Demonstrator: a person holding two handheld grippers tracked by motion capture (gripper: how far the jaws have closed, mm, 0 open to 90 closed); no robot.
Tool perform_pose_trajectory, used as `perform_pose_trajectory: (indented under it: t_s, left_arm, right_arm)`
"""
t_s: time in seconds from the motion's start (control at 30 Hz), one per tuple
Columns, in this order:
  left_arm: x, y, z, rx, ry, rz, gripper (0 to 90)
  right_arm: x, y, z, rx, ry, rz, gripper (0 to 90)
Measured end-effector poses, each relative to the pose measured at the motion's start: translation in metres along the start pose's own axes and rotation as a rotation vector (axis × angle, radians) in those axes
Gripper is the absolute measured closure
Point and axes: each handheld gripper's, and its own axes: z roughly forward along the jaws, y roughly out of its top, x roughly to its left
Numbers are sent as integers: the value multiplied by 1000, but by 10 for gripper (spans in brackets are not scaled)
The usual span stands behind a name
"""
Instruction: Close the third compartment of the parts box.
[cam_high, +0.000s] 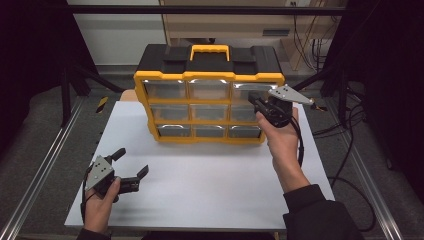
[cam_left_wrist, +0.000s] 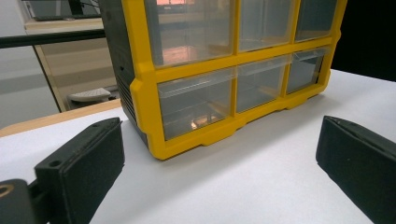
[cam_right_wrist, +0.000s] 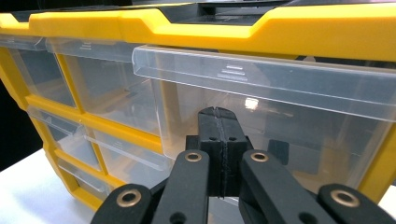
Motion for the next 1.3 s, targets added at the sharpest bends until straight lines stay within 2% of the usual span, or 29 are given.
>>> perform_pose_trajectory:
  t_s: [1.3]
  left_arm:
    - [0,0,0,1,-3,-3,9]
  right_arm:
    - [0,2,4,0,4,5,900]
